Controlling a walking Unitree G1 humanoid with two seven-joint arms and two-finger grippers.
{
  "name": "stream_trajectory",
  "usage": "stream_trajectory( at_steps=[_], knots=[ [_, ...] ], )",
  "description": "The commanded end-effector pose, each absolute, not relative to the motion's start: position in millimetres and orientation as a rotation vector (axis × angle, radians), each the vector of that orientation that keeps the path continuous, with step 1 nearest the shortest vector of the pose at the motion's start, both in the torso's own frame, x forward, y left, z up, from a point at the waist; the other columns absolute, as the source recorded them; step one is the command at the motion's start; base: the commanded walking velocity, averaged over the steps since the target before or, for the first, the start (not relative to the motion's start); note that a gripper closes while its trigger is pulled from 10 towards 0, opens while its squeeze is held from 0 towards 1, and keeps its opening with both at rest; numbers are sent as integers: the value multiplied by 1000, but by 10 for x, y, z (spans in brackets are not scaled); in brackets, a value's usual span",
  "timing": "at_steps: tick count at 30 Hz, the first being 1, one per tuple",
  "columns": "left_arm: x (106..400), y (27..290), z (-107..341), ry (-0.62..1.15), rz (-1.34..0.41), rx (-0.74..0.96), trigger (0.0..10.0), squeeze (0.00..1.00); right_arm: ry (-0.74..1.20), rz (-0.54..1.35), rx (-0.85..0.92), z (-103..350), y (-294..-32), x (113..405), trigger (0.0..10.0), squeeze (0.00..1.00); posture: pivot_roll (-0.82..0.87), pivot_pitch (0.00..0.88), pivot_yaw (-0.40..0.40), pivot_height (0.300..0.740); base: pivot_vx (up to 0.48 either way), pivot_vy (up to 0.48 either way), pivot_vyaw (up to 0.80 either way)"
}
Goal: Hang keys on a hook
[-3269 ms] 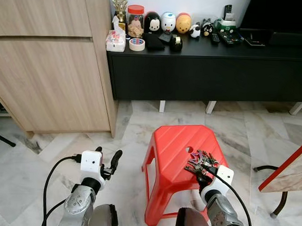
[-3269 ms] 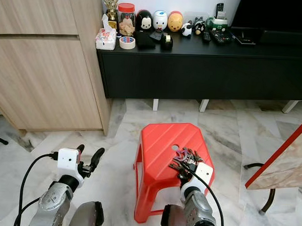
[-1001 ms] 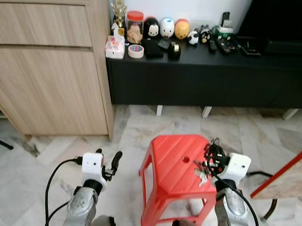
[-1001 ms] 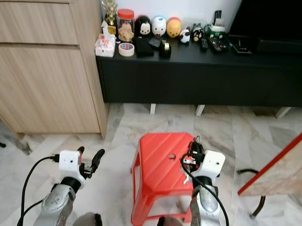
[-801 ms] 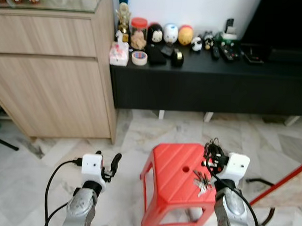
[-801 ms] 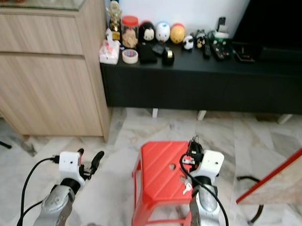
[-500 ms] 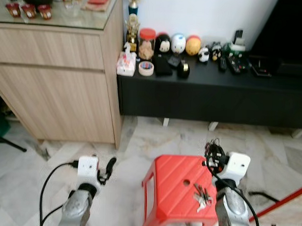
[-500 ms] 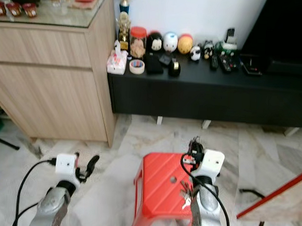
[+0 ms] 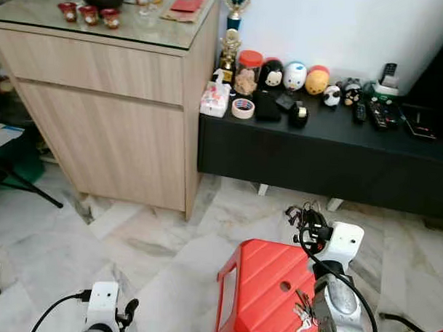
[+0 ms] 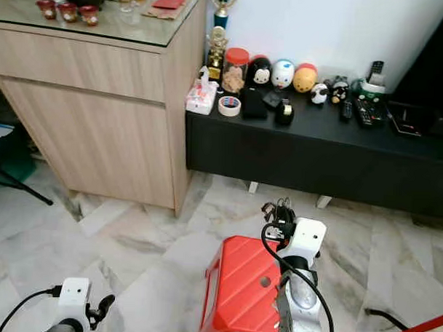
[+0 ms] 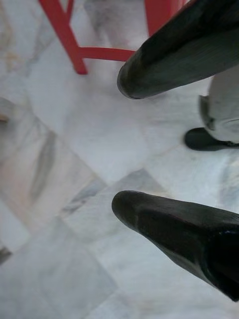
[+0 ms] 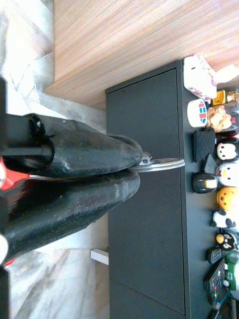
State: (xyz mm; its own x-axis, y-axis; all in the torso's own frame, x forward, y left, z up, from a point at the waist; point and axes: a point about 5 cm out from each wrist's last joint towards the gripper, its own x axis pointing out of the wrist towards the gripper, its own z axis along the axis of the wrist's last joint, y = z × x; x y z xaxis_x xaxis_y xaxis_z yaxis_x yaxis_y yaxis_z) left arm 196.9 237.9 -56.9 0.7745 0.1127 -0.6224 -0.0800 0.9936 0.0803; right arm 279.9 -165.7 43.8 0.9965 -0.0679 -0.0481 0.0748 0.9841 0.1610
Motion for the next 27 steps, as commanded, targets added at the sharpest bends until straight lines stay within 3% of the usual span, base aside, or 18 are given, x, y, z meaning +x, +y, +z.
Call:
stream_trajectory(
  at_steps=[1, 7, 27],
  knots=[
    [1857, 2348, -657, 745, 91, 47, 10000, 0, 38, -91, 158, 444, -1721, 2790, 10000, 0, 30, 23, -97, 729, 0, 0, 0],
    [1716, 2323, -748, 811, 91, 50, 10000, 0, 37, -95, 163, 457, -1698, 2802, 10000, 0, 25, 21, -91, 729, 0, 0, 0],
    [1708, 2312, -753, 805, 100, 47, 10000, 0, 58, -96, 170, 415, -1664, 2792, 10000, 0, 22, 0, -83, 729, 0, 0, 0]
  ],
)
